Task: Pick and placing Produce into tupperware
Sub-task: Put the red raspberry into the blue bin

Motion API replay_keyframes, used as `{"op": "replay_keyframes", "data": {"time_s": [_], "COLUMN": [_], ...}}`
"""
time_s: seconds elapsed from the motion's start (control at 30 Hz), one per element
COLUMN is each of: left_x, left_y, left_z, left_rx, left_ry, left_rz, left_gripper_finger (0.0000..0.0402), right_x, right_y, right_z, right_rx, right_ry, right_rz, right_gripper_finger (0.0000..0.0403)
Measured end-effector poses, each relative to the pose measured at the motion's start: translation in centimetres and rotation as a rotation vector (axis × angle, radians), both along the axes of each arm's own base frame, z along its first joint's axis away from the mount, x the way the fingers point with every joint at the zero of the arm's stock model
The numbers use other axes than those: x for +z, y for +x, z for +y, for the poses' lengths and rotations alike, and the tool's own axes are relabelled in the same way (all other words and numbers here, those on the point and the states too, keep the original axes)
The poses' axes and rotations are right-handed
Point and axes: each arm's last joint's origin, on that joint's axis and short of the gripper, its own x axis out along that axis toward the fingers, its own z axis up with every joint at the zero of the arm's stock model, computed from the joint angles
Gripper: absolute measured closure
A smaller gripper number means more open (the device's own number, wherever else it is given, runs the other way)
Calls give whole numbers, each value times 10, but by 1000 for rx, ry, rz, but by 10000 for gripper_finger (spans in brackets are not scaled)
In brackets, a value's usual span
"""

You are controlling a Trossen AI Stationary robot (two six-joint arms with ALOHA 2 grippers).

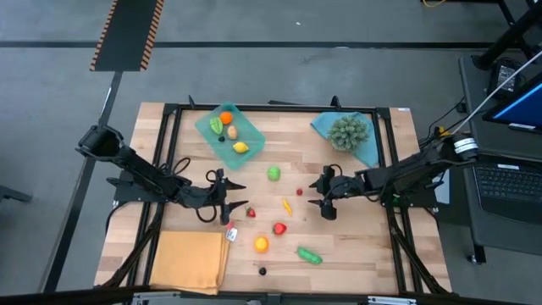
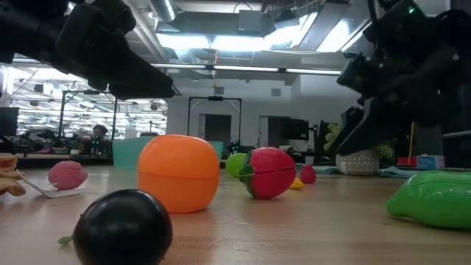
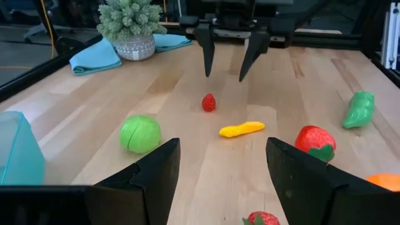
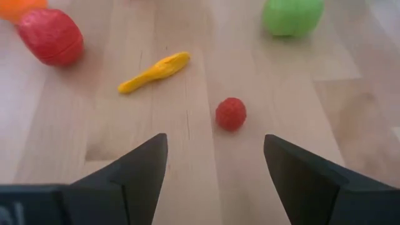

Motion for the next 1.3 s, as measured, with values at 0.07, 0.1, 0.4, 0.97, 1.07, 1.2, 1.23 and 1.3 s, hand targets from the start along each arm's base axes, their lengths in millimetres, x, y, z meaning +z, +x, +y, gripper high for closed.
{"op": "replay_keyframes", "data": {"time_s": [0.07, 0.1, 0.4, 0.97, 1.07, 1.2, 1.23, 1.3], "left_x": [0, 0, -6, -8, -8, -8, -8, -8], "left_y": [0, 0, 1, 3, 3, 3, 3, 3], "left_z": [0, 0, 11, 16, 16, 16, 16, 16], "left_rx": [0, 0, 36, 13, 13, 13, 13, 13], "left_ry": [-1, -1, -4, 38, 38, 38, 38, 39], "left_rz": [0, 0, 65, 93, 93, 93, 93, 93], "left_gripper_finger": [173, 173, 173, 173, 173, 173, 173, 173], "right_x": [-5, -7, -22, -43, -44, -43, -42, -42], "right_y": [2, 3, 11, 22, 24, 25, 26, 28], "right_z": [0, 0, 0, -11, -11, -11, -11, -11], "right_rx": [-14, -18, -39, -88, -87, -88, -86, -75], "right_ry": [12, 13, 31, 6, -2, -3, -4, -18], "right_rz": [8, 16, 14, -9, -29, -30, -31, -31], "right_gripper_finger": [135, 135, 135, 135, 135, 135, 135, 135]}}
